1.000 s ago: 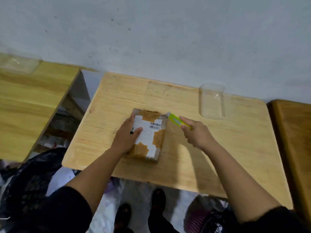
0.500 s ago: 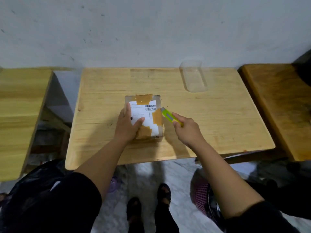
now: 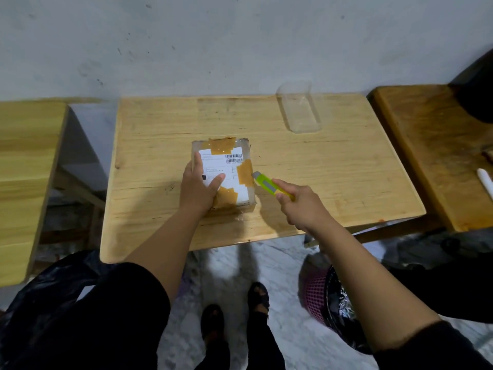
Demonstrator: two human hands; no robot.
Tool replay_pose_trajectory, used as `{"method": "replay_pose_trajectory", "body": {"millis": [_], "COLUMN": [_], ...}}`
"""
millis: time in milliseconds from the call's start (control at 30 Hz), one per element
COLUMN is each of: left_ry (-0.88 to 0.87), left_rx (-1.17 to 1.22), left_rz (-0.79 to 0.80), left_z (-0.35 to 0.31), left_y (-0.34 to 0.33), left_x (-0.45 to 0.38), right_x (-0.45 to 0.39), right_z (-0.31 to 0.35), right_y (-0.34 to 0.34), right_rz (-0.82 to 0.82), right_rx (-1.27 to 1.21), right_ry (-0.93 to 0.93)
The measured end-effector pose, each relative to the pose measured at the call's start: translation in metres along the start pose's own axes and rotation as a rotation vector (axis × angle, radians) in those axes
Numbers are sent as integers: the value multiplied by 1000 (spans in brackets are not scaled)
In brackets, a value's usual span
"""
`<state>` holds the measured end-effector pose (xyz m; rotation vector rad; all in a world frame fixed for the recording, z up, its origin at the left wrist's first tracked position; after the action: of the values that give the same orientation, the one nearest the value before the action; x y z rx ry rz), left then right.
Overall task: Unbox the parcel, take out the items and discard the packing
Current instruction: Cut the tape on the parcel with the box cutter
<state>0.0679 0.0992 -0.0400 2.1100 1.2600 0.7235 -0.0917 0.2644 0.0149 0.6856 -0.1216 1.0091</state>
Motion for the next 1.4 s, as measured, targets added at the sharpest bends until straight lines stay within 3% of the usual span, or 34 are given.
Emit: {"method": "replay_pose_trajectory", "body": {"millis": [333,467,600,733,1133,1400], "left_ry": [28,24,26,-2,-10,-12], "left_rx": [43,76,221,277,262,230], "left_rz": [23,88,193,199,204,213], "left_z": [-4,1,9,10,12,12], "left_y": [2,8,13,14,13,17], "left_x": [4,3,6,10,11,11], "right_x": [38,36,32,15,-10,-9], "right_z": [-19,7,37,43,63,63], "right_y": [5,28,12,-5,-29,-25], "right_rz": [60,-24,221,341,505,474], "right_rx": [209,311,511,714,823,909], "right_ry": [-15,160,449,525,609,667]}}
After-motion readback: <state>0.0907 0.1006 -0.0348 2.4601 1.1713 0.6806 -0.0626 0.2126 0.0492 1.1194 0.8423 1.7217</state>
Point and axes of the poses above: each hand's wrist, its own x-axis away from the middle knuckle, its own y-axis out of the back of the hand, z = x × y, the point moved 5 cm from there along -x, towards the middle knuckle, and after that the axes turned 6 degrees about -x, right-handed, at the moved point
